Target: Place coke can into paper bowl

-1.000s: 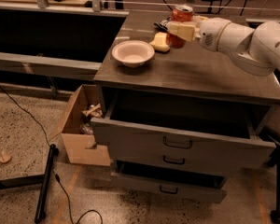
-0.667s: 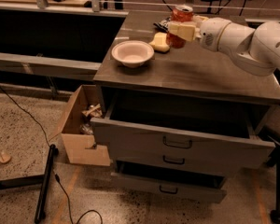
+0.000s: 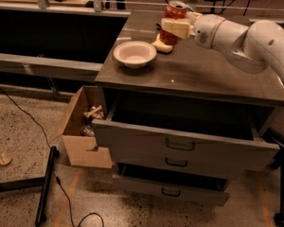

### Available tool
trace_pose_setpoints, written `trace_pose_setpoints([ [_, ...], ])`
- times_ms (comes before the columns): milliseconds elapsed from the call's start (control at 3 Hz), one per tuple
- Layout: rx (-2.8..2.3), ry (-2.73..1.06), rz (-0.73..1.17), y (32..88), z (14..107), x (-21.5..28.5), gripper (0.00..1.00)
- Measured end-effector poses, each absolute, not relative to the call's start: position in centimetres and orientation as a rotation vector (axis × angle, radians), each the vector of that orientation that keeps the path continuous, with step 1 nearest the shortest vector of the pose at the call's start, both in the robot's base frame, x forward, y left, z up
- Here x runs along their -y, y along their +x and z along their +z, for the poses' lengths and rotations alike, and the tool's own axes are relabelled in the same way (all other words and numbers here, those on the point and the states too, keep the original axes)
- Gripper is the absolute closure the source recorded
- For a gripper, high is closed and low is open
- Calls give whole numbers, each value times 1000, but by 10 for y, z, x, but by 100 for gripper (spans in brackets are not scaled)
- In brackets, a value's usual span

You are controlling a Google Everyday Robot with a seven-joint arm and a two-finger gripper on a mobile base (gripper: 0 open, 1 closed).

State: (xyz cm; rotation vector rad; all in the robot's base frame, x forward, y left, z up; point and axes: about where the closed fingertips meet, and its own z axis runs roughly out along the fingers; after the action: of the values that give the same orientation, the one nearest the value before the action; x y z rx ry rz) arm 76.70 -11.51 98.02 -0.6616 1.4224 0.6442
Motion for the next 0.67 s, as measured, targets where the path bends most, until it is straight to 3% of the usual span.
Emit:
trace_pose_setpoints([
  [667,-1349,-748,753,789,977,48,100],
])
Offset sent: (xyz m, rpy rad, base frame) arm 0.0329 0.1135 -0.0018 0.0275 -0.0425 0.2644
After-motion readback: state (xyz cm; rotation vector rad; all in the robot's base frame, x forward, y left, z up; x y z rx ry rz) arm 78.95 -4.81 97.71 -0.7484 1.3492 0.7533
